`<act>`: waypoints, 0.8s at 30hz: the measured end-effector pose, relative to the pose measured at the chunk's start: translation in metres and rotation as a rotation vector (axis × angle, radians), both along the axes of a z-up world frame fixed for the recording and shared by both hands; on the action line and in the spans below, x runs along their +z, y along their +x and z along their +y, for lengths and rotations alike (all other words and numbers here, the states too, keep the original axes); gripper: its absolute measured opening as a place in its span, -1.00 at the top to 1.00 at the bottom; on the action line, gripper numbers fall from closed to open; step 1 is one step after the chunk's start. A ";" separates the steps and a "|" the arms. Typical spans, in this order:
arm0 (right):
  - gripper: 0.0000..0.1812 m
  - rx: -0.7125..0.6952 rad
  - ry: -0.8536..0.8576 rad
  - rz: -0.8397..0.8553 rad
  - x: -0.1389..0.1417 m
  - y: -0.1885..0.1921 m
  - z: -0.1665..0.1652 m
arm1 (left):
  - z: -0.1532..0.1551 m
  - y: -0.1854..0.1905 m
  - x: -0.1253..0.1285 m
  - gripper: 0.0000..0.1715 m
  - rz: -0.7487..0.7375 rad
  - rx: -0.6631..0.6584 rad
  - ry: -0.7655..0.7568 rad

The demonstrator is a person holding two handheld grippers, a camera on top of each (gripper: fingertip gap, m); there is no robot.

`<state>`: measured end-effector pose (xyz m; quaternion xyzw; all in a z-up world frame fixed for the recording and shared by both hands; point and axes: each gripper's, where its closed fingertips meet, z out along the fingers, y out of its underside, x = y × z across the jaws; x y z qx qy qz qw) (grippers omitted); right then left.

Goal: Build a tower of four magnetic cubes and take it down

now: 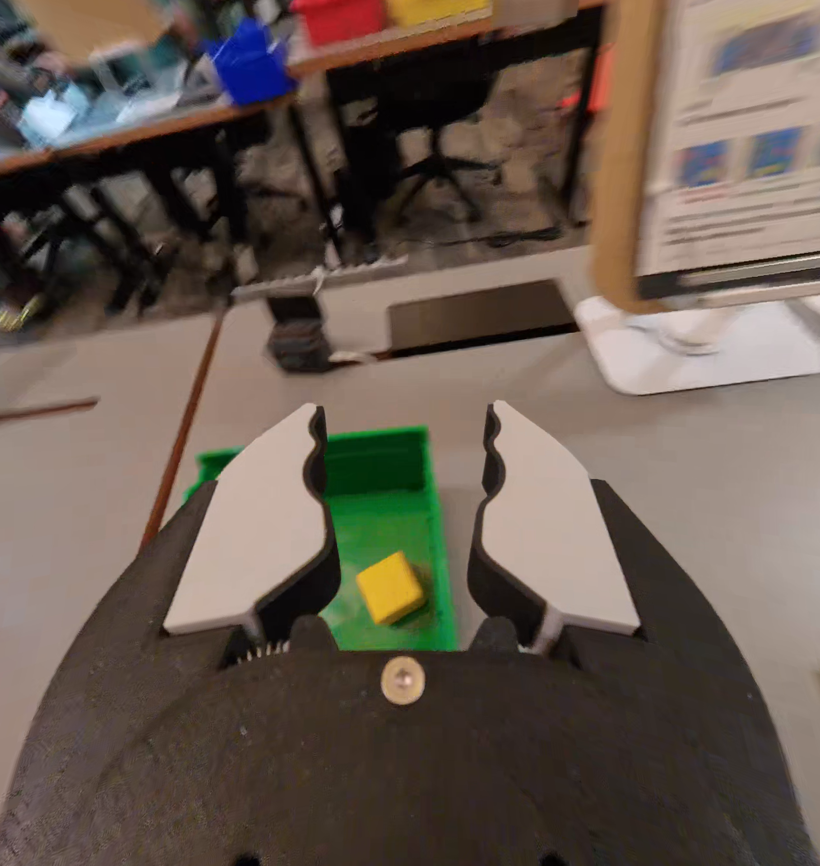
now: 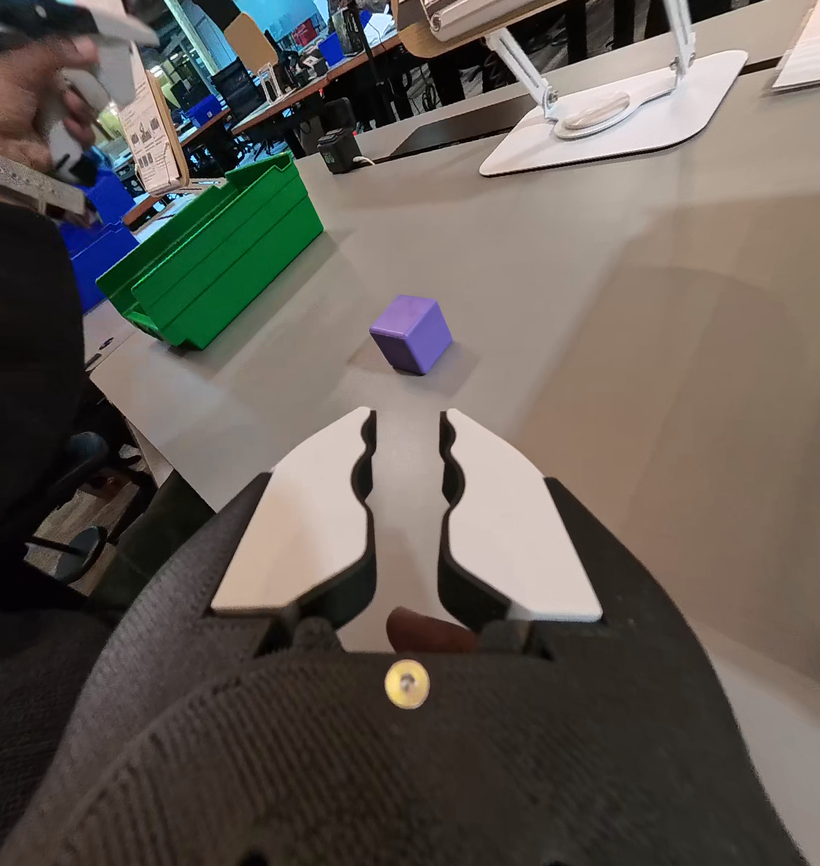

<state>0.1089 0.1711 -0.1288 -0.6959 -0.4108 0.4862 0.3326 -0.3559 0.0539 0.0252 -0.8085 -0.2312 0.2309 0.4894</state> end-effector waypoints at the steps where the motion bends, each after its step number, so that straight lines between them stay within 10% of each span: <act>1: 0.72 0.008 0.001 -0.002 0.000 -0.002 -0.001 | -0.020 -0.018 -0.012 0.25 -0.028 0.070 -0.029; 10: 0.72 0.093 0.007 -0.016 -0.002 -0.027 -0.013 | -0.114 -0.082 -0.155 0.14 -0.323 0.344 -0.286; 24: 0.70 0.127 -0.012 -0.028 -0.006 -0.039 -0.017 | -0.132 -0.096 -0.206 0.25 -0.351 0.454 -0.323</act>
